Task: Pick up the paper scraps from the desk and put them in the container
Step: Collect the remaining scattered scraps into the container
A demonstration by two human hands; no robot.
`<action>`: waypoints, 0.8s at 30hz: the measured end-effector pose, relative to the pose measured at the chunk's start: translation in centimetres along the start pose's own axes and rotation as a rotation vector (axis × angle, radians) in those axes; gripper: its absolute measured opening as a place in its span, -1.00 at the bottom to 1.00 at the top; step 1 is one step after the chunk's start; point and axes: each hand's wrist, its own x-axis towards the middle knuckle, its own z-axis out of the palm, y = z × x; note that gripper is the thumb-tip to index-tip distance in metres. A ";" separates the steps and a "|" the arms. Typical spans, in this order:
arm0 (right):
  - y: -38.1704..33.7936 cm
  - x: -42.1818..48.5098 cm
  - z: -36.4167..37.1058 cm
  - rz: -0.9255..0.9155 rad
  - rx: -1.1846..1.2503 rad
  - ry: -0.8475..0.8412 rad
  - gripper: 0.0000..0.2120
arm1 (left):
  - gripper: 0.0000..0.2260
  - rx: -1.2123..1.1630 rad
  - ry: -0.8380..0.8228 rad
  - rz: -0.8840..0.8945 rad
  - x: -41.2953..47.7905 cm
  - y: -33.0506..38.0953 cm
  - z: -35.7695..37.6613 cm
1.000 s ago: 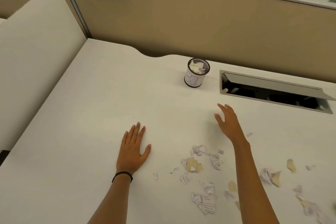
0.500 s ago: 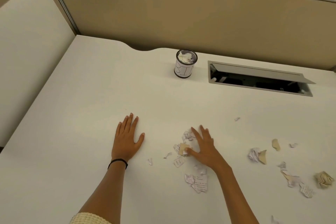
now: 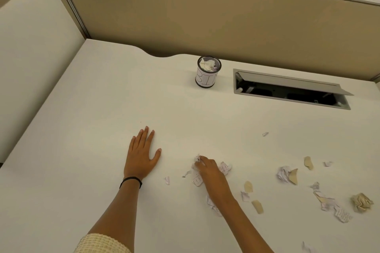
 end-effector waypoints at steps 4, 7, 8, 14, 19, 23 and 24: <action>0.5 1.4 0.0 -0.067 -0.223 0.063 -0.67 | -0.37 -0.002 -0.002 -0.002 0.0 0.0 0.0; 0.9 3.0 -0.6 -0.082 -0.233 0.080 -0.76 | -0.37 -0.008 0.003 -0.001 0.1 0.0 0.0; 0.9 3.5 -1.1 -0.079 -0.209 0.084 -0.79 | -0.38 -0.008 0.003 -0.003 0.1 0.0 0.0; 2.1 7.4 -5.3 0.028 0.203 0.221 -0.89 | -0.39 0.011 -0.004 -0.006 0.1 -0.2 0.2; 3.0 12.2 -10.0 0.131 0.497 0.307 -0.93 | -0.40 0.013 -0.004 -0.004 0.2 -0.3 0.2; 2.7 16.4 -14.3 0.105 0.550 0.384 -0.88 | -0.41 -0.001 0.004 -0.005 0.2 -0.3 0.2; 2.3 17.4 -15.5 0.080 0.558 0.411 -0.87 | -0.41 -0.003 0.004 -0.005 0.2 -0.3 0.2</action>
